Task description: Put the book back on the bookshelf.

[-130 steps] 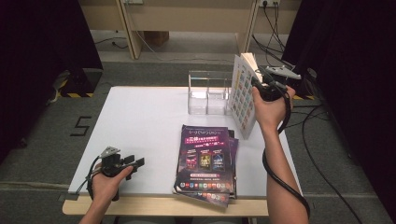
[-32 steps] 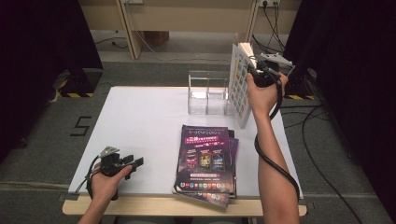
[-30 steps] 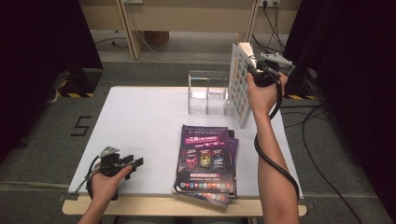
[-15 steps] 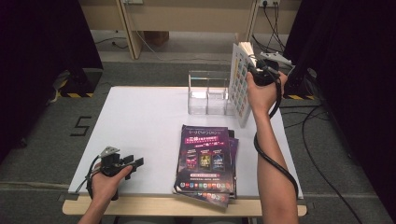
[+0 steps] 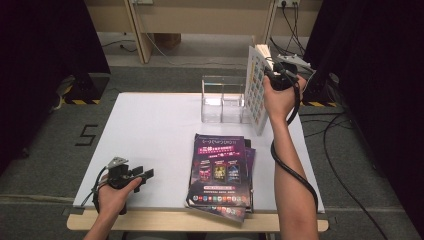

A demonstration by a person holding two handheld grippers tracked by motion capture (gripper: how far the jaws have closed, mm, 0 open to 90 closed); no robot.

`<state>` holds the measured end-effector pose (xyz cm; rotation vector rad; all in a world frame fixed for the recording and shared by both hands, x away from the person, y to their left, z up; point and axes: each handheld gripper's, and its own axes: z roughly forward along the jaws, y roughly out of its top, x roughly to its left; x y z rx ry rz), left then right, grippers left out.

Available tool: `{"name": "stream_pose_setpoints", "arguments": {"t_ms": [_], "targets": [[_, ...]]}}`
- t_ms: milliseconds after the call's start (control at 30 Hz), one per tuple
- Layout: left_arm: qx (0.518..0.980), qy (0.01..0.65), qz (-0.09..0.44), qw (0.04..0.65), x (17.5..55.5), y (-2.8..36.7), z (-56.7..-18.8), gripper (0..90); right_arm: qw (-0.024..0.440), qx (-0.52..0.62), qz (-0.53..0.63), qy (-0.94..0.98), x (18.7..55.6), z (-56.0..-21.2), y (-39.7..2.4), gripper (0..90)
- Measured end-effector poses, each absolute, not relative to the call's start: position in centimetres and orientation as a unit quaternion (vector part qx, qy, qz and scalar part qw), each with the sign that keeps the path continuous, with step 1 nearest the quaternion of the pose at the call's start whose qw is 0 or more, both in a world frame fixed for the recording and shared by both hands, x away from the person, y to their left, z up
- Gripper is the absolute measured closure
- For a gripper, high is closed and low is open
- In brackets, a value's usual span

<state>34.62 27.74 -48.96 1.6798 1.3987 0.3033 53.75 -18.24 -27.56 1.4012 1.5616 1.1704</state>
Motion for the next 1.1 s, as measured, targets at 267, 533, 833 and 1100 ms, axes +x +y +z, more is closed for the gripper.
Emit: {"name": "stream_pose_setpoints", "arguments": {"t_ms": [267, 533, 833, 1100], "targets": [[0.68, 0.566, 0.122, 0.45, 34.6, 27.8, -49.0, 45.0, 0.36, 0.547, 0.453, 0.605, 54.3, -27.8, -18.2, 74.3], [0.679, 0.567, 0.122, 0.45, 34.6, 27.8, -49.0, 45.0, 0.36, 0.549, 0.451, 0.604, 54.7, -27.9, -18.1, 74.3], [0.679, 0.567, 0.121, 0.449, 34.7, 27.8, -49.0, 45.0, 0.363, 0.55, 0.449, 0.603, 55.3, -28.1, -18.1, 74.3], [0.68, 0.567, 0.121, 0.448, 34.7, 27.9, -49.1, 45.0, 0.365, 0.553, 0.451, 0.599, 55.8, -28.3, -18.0, 74.3]]}}
